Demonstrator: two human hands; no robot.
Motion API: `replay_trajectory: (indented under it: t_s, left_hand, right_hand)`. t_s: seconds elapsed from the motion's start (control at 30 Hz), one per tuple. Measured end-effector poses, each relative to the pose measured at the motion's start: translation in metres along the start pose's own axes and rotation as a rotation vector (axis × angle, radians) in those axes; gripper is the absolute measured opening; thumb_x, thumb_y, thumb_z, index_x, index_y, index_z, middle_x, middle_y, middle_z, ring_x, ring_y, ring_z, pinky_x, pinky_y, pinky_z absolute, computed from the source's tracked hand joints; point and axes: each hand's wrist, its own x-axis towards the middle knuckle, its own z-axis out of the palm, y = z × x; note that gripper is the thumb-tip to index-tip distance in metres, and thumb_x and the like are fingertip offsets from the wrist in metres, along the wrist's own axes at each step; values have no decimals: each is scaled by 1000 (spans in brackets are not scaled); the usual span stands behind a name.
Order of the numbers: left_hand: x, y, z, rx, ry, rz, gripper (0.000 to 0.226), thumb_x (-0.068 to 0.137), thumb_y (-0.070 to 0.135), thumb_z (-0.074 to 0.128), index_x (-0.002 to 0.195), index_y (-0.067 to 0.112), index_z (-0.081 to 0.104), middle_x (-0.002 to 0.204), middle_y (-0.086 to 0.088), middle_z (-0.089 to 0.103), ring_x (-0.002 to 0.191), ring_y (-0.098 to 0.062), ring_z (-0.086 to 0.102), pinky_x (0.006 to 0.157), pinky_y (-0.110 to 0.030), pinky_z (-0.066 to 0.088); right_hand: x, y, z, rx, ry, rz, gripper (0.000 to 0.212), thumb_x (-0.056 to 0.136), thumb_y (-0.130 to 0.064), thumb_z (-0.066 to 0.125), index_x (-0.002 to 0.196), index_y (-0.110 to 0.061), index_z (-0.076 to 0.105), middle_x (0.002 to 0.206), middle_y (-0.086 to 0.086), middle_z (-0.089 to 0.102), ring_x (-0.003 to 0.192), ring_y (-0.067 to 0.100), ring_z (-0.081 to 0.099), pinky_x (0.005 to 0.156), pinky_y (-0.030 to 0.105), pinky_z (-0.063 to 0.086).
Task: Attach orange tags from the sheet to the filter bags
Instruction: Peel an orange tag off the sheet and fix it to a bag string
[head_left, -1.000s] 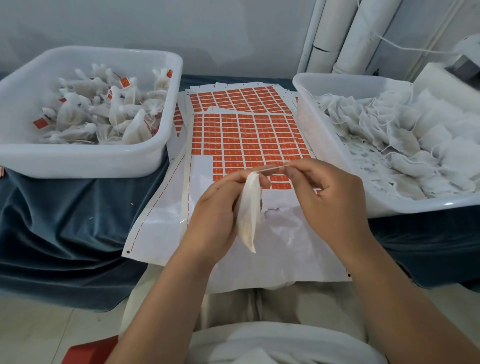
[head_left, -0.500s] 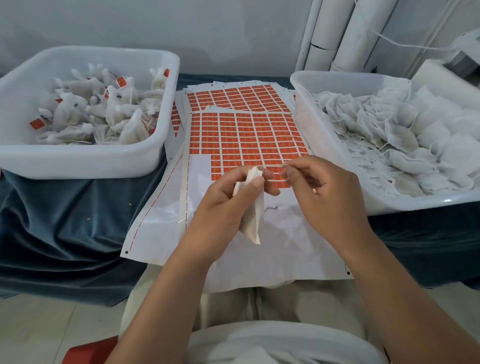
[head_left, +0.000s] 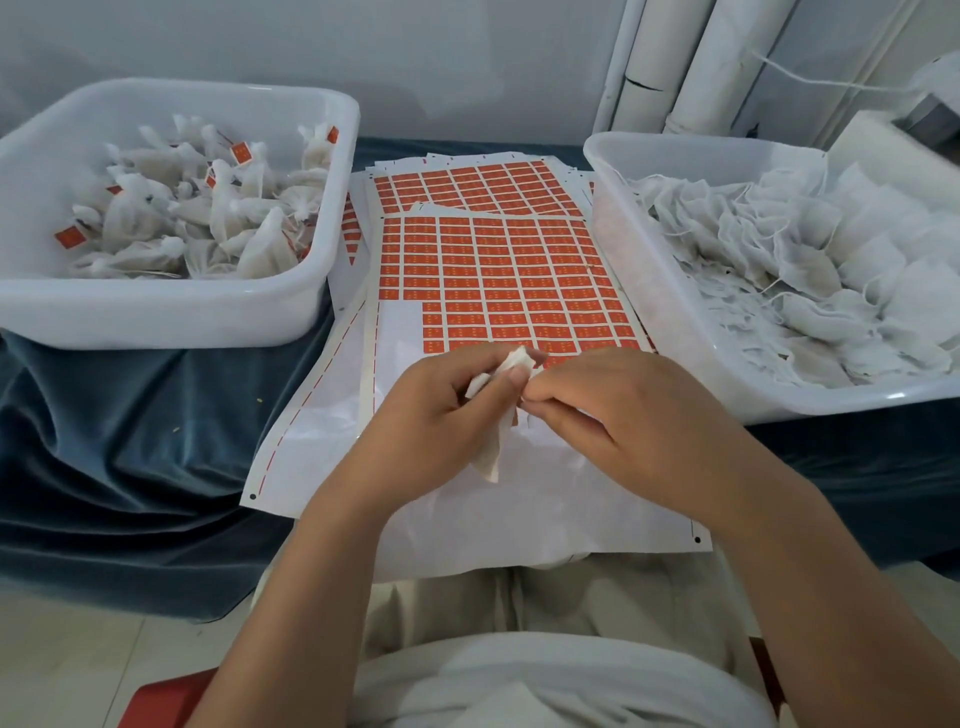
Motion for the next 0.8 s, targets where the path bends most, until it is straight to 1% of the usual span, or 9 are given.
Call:
replay_trajectory:
  t_s: [0.13, 0.23, 0.33, 0.43, 0.5, 0.57, 0.63, 0.7, 0.8]
  left_hand:
    - [-2, -2, -4, 75, -196, -29, 34, 114, 30, 39, 111, 21, 72, 101, 5, 74, 98, -20, 67, 89, -35, 53]
    - [-4, 0, -5, 112, -275, -41, 36, 113, 23, 38, 112, 26, 74, 102, 9, 74, 97, -17, 68, 89, -36, 54]
    - [-4, 1, -6, 129, -350, -56, 41, 110, 22, 40, 96, 38, 75, 76, 11, 66, 70, -8, 58, 68, -30, 48]
    - [-5, 4, -6, 83, -392, -56, 44, 97, 25, 43, 71, 50, 68, 63, 8, 52, 59, -8, 45, 61, -29, 40]
    - [-6, 6, -6, 12, -436, -41, 36, 93, 26, 46, 80, 43, 74, 67, -6, 53, 60, -21, 47, 61, -40, 40]
    - [-8, 7, -7, -34, -498, 0, 32, 92, 29, 50, 103, 31, 80, 73, -17, 53, 63, -33, 46, 61, -44, 39]
    - [-9, 7, -8, -62, -517, 59, 31, 94, 32, 56, 113, 26, 79, 68, -9, 51, 58, -25, 43, 58, -41, 38]
    - [-9, 4, -8, -81, -477, 107, 27, 99, 36, 62, 116, 24, 78, 64, -2, 52, 54, -19, 42, 56, -40, 39]
    - [-7, -2, -8, -141, -401, 93, 25, 106, 34, 59, 118, 24, 78, 61, -4, 46, 54, -21, 40, 55, -39, 37]
  right_hand:
    - [-1, -1, -5, 3, -35, -43, 17, 103, -31, 64, 96, -21, 76, 79, -8, 68, 70, 11, 56, 67, 31, 49]
    - [0, -4, -7, 7, -23, -68, 13, 99, -28, 71, 92, -20, 78, 80, -7, 71, 72, 13, 60, 68, 34, 53]
    - [1, -4, -11, 55, -20, -45, 15, 96, -34, 72, 85, -24, 75, 77, -14, 65, 70, 6, 55, 69, 19, 46]
    - [1, -3, -14, 170, -64, 1, 17, 95, -41, 68, 82, -30, 72, 75, -19, 62, 72, 8, 57, 69, 13, 42]
    - [2, -2, -13, 266, -81, 58, 19, 94, -48, 66, 81, -34, 71, 75, -19, 64, 77, 11, 61, 68, 15, 45]
    - [2, 0, -10, 375, -76, 125, 18, 91, -52, 68, 82, -37, 72, 79, -18, 68, 79, 13, 64, 65, 19, 47]
    - [2, 2, -7, 501, -71, 184, 16, 88, -51, 71, 81, -36, 71, 79, -15, 70, 74, 14, 65, 61, 21, 48]
    - [3, 2, -5, 593, -49, 219, 18, 86, -52, 71, 81, -35, 72, 76, -12, 70, 69, 12, 63, 59, 18, 47]
    - [3, 2, -4, 651, -13, 236, 13, 88, -50, 68, 80, -41, 73, 77, -15, 71, 68, 10, 62, 61, 14, 46]
